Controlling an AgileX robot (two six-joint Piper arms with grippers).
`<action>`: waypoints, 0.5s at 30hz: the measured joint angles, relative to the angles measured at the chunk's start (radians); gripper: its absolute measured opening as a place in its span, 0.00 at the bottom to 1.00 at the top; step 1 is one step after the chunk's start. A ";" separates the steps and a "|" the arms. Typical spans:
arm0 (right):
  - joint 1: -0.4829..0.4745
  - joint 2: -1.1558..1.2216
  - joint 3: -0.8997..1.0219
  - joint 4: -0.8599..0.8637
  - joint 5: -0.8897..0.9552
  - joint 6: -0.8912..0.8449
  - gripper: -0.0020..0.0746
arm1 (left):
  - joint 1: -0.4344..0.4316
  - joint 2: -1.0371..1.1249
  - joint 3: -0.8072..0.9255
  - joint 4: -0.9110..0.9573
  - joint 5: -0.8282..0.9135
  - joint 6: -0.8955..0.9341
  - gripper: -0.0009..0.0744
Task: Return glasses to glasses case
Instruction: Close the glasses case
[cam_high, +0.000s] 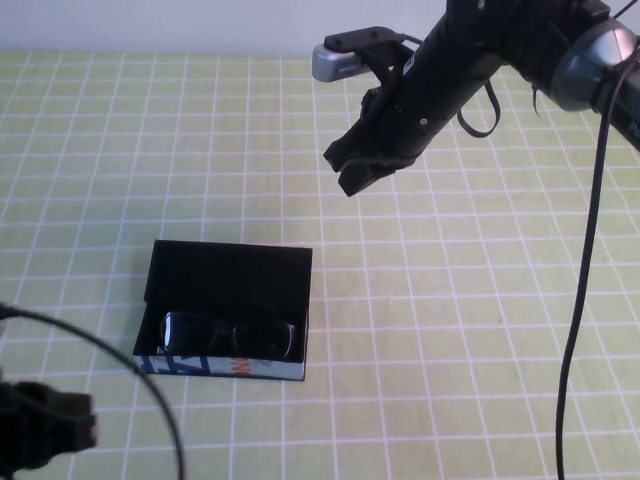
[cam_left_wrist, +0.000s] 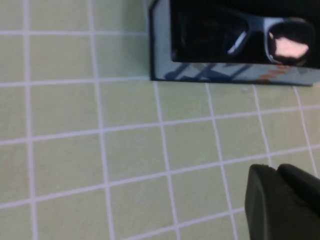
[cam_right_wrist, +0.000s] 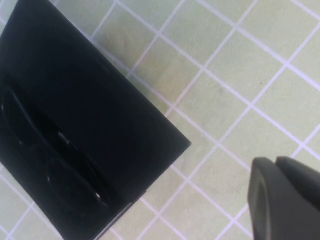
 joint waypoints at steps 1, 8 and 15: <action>0.000 0.000 0.000 0.000 0.000 0.000 0.01 | 0.000 0.049 -0.020 -0.050 0.010 0.069 0.01; 0.000 0.000 0.000 0.002 0.000 0.000 0.01 | 0.000 0.297 -0.069 -0.331 0.013 0.437 0.01; -0.002 0.000 0.017 0.005 -0.004 0.005 0.01 | 0.002 0.519 -0.071 -0.602 -0.010 0.767 0.01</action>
